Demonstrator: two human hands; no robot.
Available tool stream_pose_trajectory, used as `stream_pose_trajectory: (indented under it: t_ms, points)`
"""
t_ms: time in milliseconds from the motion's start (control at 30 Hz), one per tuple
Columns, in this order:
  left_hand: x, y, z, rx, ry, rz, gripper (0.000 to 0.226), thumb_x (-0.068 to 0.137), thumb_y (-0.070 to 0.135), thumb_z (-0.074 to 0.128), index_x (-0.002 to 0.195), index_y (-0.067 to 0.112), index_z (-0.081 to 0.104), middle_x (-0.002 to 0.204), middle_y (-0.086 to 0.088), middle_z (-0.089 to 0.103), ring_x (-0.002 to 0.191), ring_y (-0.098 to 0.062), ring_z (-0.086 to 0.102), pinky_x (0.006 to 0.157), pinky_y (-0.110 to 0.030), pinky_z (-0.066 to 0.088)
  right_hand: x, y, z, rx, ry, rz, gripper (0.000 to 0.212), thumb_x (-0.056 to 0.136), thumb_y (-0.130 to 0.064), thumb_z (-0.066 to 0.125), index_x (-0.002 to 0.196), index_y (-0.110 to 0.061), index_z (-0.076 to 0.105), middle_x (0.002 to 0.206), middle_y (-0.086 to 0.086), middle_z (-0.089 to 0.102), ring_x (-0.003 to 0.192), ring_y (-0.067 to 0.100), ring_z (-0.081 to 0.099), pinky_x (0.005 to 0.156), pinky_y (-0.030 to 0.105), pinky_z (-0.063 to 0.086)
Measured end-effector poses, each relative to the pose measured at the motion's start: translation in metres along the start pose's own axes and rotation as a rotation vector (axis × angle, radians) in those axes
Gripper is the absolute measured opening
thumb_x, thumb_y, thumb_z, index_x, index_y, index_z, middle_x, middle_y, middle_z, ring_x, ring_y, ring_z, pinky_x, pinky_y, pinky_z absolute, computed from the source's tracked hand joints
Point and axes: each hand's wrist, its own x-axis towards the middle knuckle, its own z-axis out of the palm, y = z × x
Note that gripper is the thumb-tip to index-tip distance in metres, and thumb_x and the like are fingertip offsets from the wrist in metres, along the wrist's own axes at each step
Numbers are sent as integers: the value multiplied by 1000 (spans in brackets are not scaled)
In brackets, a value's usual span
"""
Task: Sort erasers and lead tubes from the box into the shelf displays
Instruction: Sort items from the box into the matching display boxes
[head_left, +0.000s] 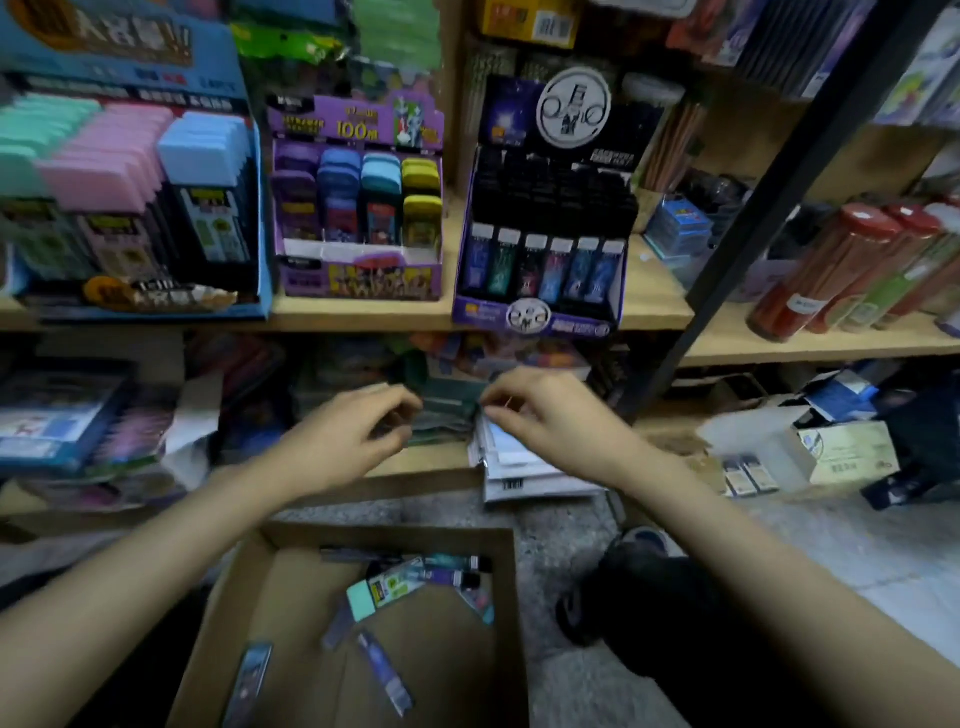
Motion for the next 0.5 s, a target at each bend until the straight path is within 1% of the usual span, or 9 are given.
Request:
stream_pose_trajectory:
  t_ms: [67, 133, 200, 267, 333, 400, 500]
  points:
    - [-17, -22, 37, -51, -64, -107, 24, 94, 20, 54, 117, 18, 56, 112, 3, 59, 101, -9, 55, 84, -22, 44, -9, 9, 47, 61, -113, 105, 18, 95, -24, 52, 102, -14, 65, 100, 4, 66, 91, 19, 59, 72, 28, 42]
    - [-35, -46, 77, -99, -113, -205, 20, 93, 15, 55, 113, 16, 58, 111, -1, 60, 98, -11, 55, 82, -21, 42, -21, 23, 96, 121, -215, 236, 19, 95, -23, 52, 104, -13, 64, 103, 6, 66, 95, 21, 60, 76, 29, 44]
    - [-54, -68, 116, -133, -178, -306, 17, 92, 13, 55, 108, 18, 57, 111, -3, 60, 97, -13, 55, 84, -25, 44, -36, 36, 146, 188, -299, 371, 21, 93, -21, 53, 108, -12, 64, 108, 9, 66, 101, 23, 60, 82, 30, 45]
    - [-70, -89, 152, -148, -238, -369, 21, 91, 14, 57, 112, 15, 57, 116, -5, 57, 100, -13, 53, 85, -24, 41, -48, 47, 193, 221, -343, 478, 25, 92, -19, 54, 114, -11, 63, 115, 11, 64, 106, 25, 59, 85, 27, 42]
    - [-83, -108, 183, -159, -277, -415, 28, 91, 17, 58, 118, 13, 55, 123, -4, 52, 110, -15, 50, 90, -23, 38, -58, 55, 233, 254, -378, 560, 31, 92, -19, 54, 121, -12, 59, 123, 11, 59, 113, 25, 55, 91, 25, 39]
    - [-91, -123, 205, -172, -275, -472, 31, 90, 18, 59, 120, 11, 54, 125, -7, 51, 115, -19, 50, 91, -23, 35, -63, 63, 265, 292, -396, 626, 36, 92, -17, 53, 128, -13, 54, 129, 13, 52, 118, 29, 51, 98, 29, 38]
    - [-92, -142, 230, -215, -236, -575, 34, 88, 19, 62, 119, 8, 54, 124, -12, 53, 112, -24, 52, 89, -28, 38, -63, 80, 296, 252, -404, 698, 48, 91, -13, 52, 137, -8, 42, 139, 16, 42, 126, 33, 44, 105, 35, 35]
